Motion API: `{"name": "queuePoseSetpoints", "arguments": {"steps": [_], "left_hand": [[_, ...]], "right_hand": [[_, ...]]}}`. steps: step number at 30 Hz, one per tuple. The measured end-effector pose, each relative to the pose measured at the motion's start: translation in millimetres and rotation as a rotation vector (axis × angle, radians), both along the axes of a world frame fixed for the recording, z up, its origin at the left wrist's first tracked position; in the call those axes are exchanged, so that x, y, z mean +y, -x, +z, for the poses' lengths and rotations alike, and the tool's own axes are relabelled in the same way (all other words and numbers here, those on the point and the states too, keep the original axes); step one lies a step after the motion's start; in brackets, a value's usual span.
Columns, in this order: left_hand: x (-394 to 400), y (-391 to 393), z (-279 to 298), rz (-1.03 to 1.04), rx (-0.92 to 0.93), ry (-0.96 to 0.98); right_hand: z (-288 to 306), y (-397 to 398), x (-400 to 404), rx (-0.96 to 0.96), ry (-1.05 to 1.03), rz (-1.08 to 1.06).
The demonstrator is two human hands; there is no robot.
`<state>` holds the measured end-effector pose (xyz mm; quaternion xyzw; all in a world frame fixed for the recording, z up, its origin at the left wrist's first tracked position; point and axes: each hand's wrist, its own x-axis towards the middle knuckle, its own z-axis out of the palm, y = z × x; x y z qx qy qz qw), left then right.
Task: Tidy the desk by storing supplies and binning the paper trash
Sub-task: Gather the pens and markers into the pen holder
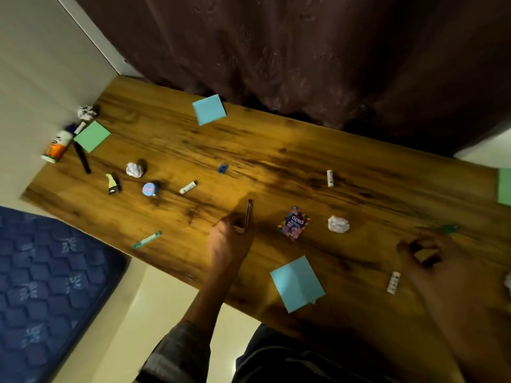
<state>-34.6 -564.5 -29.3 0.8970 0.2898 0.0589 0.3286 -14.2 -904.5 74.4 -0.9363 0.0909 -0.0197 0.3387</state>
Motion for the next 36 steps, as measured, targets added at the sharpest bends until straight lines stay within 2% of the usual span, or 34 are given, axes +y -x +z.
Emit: {"name": "queuePoseSetpoints", "arguments": {"steps": [6, 8, 11, 14, 19, 23, 30, 33, 36], "left_hand": [[29.7, -41.5, -16.5, -0.185, 0.225, -0.163], [34.3, -49.1, -25.4, -0.192, 0.232, -0.109], [39.1, -54.2, -35.8, -0.183, 0.236, -0.009], [38.0, -52.1, -39.8, -0.212, 0.212, -0.032], [39.8, -47.2, -37.0, -0.207, 0.177, -0.066], [29.7, -42.9, -24.7, -0.216, 0.192, -0.097], [-1.0, -35.8, 10.6, -0.253, 0.058, -0.063], [-21.6, -33.4, 26.2, -0.266, 0.058, 0.011], [-47.2, -31.1, 41.2, -0.352, 0.051, 0.121]], "right_hand": [[-56.4, -63.4, -66.6, 0.174, 0.048, -0.323], [-70.9, -74.8, -84.0, 0.185, 0.041, -0.396], [-86.3, -88.7, -95.9, 0.259, -0.110, -0.507], [-90.7, -94.1, -97.2, 0.286, -0.103, -0.556], [-92.3, -99.7, -86.5, 0.333, -0.263, -0.686], [-98.1, -101.2, -87.3, 0.404, -0.367, -0.757], [-99.4, -84.9, -100.7, 0.406, -0.455, -0.790], [-95.4, -64.2, -107.5, 0.329, -0.543, -0.759], [-67.4, -32.8, -100.0, 0.193, -0.577, -0.682]]}}
